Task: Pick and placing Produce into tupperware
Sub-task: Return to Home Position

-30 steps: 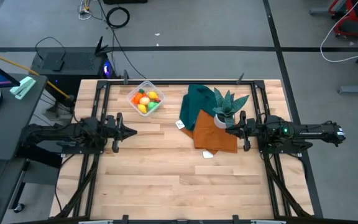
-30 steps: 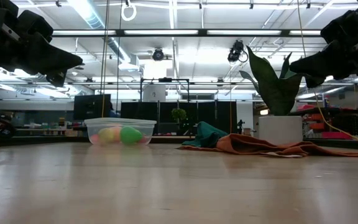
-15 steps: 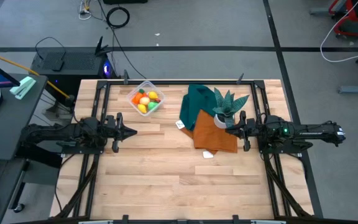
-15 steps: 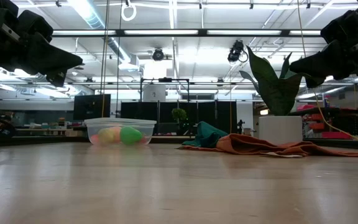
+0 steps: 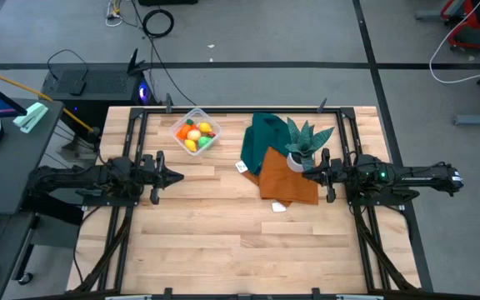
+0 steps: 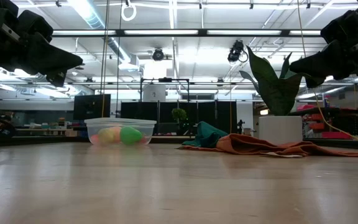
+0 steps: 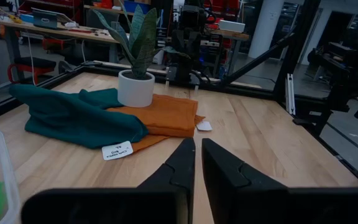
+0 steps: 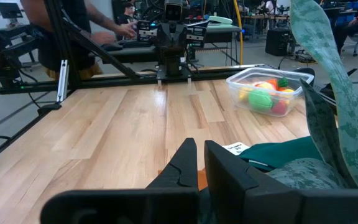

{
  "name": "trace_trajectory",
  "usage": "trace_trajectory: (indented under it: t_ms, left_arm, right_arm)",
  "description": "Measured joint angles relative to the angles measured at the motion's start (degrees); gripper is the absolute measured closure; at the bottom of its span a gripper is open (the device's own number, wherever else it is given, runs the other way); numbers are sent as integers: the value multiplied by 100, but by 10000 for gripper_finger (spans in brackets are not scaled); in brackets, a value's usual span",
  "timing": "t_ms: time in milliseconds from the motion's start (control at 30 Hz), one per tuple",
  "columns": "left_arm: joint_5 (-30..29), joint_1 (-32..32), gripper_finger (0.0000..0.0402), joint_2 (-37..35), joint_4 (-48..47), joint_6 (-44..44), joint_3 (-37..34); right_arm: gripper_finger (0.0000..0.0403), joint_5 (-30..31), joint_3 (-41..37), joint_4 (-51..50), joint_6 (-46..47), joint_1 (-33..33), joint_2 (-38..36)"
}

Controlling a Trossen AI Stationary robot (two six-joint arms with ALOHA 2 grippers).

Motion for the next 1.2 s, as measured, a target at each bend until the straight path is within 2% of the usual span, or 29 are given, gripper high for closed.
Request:
trace_trajectory:
  t_ms: [400, 800, 1200]
  left_arm:
    - [0, 1, 378, 0, 0, -1, 0]
    - [0, 2, 363, 0, 0, -1, 0]
    - [-1, 2, 378, 0, 0, -2, 0]
  right_arm:
    - [403, -2, 0, 0, 0, 0, 0]
    - [403, 0, 0, 1, 0, 0, 0]
    - [403, 0, 0, 0, 0, 0, 0]
